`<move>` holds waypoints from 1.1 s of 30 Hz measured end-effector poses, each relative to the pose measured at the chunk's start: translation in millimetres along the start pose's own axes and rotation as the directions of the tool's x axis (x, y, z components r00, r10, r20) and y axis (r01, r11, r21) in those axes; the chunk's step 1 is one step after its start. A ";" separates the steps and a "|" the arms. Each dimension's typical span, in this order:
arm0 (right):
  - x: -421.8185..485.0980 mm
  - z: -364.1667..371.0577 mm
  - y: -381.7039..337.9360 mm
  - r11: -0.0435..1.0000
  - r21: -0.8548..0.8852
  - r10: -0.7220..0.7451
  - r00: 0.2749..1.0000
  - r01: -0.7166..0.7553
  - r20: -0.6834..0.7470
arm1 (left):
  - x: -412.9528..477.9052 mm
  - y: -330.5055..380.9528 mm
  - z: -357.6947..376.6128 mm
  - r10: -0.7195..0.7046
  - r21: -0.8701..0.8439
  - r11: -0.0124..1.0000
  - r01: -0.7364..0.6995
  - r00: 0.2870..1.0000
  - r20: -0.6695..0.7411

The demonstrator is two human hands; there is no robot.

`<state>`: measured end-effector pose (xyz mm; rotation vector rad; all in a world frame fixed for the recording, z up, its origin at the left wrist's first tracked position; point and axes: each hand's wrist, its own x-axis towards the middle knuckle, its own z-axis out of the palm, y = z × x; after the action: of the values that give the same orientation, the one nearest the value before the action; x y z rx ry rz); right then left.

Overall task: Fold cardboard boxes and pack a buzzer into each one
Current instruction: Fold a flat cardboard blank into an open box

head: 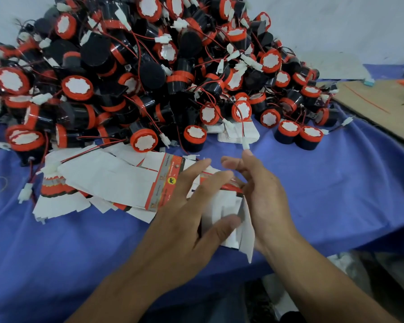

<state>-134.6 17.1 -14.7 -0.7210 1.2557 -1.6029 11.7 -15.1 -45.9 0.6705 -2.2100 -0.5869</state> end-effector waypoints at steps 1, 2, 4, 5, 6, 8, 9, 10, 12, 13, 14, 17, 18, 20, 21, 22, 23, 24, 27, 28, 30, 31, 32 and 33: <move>0.4 0.9 1.3 1.000 -0.013 0.018 1.000 -0.018 -0.002 | 1.0 0.3 1.1 -0.022 -0.034 0.999 0.021 0.999 -0.031; 0.2 2.1 4.5 0.998 -0.069 -0.009 1.000 0.008 -0.007 | 1.8 0.5 1.3 -0.068 -0.082 0.995 0.063 0.996 -0.065; -3.4 5.4 13.1 0.941 -0.269 -0.204 0.978 0.207 0.040 | 4.3 -0.5 -1.6 -0.208 -0.190 0.965 0.181 0.969 -0.133; -6.1 6.7 16.1 0.880 -0.342 -0.309 0.944 0.329 0.114 | 5.5 -2.1 -4.1 -0.268 -0.224 0.947 0.230 0.950 -0.159; -8.7 7.1 18.2 0.819 -0.381 -0.377 0.903 0.429 0.207 | 6.7 -4.1 -6.5 -0.315 -0.256 0.929 0.267 0.934 -0.169; -11.3 4.1 21.9 0.732 -0.424 -0.399 0.840 0.533 0.367 | 6.9 -6.7 -10.7 -0.361 -0.318 0.899 0.300 0.920 -0.154; -11.4 2.5 22.6 0.707 -0.437 -0.390 0.823 0.555 0.414 | 6.8 -6.3 -12.3 -0.356 -0.329 0.897 0.295 0.924 -0.143; -10.9 1.8 22.2 0.698 -0.444 -0.383 0.816 0.563 0.433 | 6.8 -4.6 -13.5 -0.337 -0.327 0.902 0.280 0.933 -0.130; -10.0 2.4 18.3 0.767 -0.386 -0.364 0.843 0.513 0.395 | 6.6 0.7 -14.4 -0.286 -0.299 0.922 0.248 0.954 -0.093; -8.5 2.2 16.3 0.828 -0.322 -0.343 0.868 0.460 0.359 | 6.8 3.5 -14.4 -0.263 -0.272 0.933 0.236 0.963 -0.064; -6.2 0.9 14.4 0.881 -0.253 -0.313 0.892 0.401 0.326 | 6.7 5.7 -14.4 -0.237 -0.241 0.945 0.222 0.971 -0.034; 0.2 -4.5 9.4 0.952 -0.130 -0.238 0.935 0.279 0.264 | 6.9 9.8 -15.4 -0.103 -0.133 0.986 0.104 0.995 0.016; 1.2 -5.6 8.8 0.960 -0.112 -0.223 0.940 0.258 0.257 | 7.7 10.7 -16.0 -0.066 -0.105 0.992 0.069 0.997 0.029; 1.1 -5.8 9.0 0.969 -0.084 -0.201 0.942 0.231 0.270 | 9.2 11.5 -18.3 -0.046 -0.084 0.995 0.051 0.997 0.063; 0.5 -5.5 9.6 0.971 -0.078 -0.196 0.939 0.226 0.284 | 9.6 10.8 -19.6 -0.046 -0.071 0.996 0.051 0.996 0.071; 0.2 -5.3 10.3 0.971 -0.075 -0.196 0.936 0.227 0.294 | 10.1 9.3 -21.1 -0.047 -0.043 0.998 0.050 0.996 0.070; 0.0 -5.0 10.6 0.970 -0.077 -0.197 0.932 0.230 0.303 | 10.5 8.0 -22.5 -0.048 -0.004 0.999 0.049 0.997 0.064; 0.0 -4.7 10.9 0.969 -0.081 -0.196 0.928 0.232 0.318 | 10.9 6.7 -23.7 -0.051 0.029 0.998 0.050 0.997 0.055; 0.1 -4.6 13.8 0.956 -0.151 -0.182 0.914 0.250 0.362 | 11.4 4.9 -25.1 -0.052 0.068 0.996 0.052 0.999 -0.008; 0.1 -5.0 14.4 0.955 -0.168 -0.167 0.913 0.243 0.373 | 11.3 4.5 -24.7 -0.046 0.076 0.996 0.049 0.998 -0.036; 0.8 -6.7 14.1 0.961 -0.194 -0.104 0.910 0.195 0.402 | 10.9 3.9 -23.5 -0.042 0.109 0.993 0.050 0.996 -0.074; 1.4 -7.9 13.5 0.957 -0.229 -0.070 0.904 0.181 0.421 | 10.6 3.6 -23.1 -0.049 0.124 0.991 0.060 0.995 -0.089; 2.3 -8.7 12.6 0.941 -0.284 -0.046 0.899 0.185 0.435 | 10.5 3.3 -22.7 -0.063 0.130 0.989 0.077 0.992 -0.105; 3.2 -9.8 11.6 0.919 -0.339 -0.032 0.895 0.202 0.446 | 10.7 3.0 -22.1 -0.081 0.128 0.987 0.096 0.989 -0.122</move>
<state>-140.7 17.6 -29.0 -1.3441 1.2090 -1.2026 21.3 -23.9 -24.9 0.8548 -2.1325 -0.4348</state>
